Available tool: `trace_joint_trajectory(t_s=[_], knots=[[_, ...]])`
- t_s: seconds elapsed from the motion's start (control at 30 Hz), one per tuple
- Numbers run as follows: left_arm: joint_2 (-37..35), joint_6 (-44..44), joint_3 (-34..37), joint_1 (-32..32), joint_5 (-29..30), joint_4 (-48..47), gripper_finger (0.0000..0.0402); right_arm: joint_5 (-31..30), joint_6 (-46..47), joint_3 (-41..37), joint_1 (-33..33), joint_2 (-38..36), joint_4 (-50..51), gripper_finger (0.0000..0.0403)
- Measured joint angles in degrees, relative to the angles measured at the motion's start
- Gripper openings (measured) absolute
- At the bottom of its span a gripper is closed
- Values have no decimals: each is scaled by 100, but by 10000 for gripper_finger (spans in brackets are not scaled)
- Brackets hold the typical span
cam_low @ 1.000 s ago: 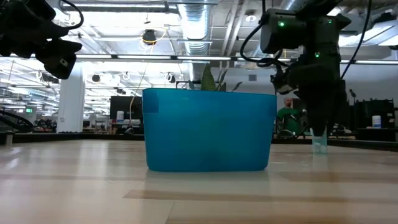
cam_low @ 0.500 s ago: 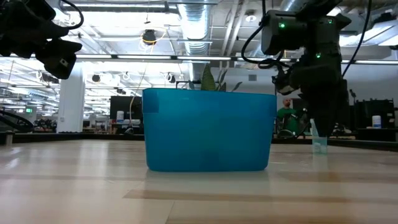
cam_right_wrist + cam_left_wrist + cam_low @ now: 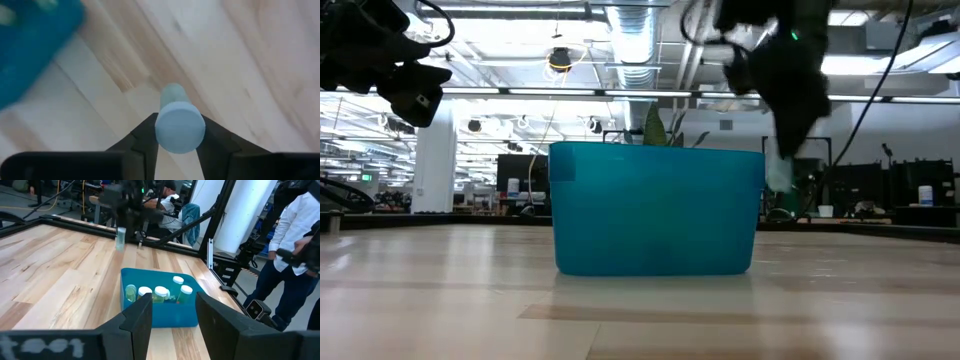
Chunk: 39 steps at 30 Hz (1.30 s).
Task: Pick and place pill bottles into a basket
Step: Put the blue pill bottle into the blue bin
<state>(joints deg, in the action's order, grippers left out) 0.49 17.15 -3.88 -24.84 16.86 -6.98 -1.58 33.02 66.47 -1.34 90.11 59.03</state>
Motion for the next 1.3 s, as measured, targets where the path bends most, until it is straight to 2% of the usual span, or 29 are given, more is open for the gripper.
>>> trace_joint_trajectory(t_s=[0.17, 0.27, 0.5, 0.67, 0.83, 1.3], knots=[[0, 2, 0, 0, 0, -2, 139, 57, -342, 1022, -65, 11, 202, 91], [0, 0, 0, 0, -2, 0, 139, 275, -503, 1774, -196, 260, 248, 86], [-2, 0, 0, 0, -1, 4, 139, 330, -1170, 3706, -776, 1585, 1017, 99], [-2, 0, 0, 1, -1, 6, 139, 487, -1403, 4679, -1044, 2428, 1253, 95], [-2, 1, 0, 0, 0, 4, 139, 814, -1381, 5089, -1162, 3032, 1298, 94], [-2, 1, 0, 0, 0, 2, 139, 942, -1347, 5094, -1170, 3657, 1266, 94]])
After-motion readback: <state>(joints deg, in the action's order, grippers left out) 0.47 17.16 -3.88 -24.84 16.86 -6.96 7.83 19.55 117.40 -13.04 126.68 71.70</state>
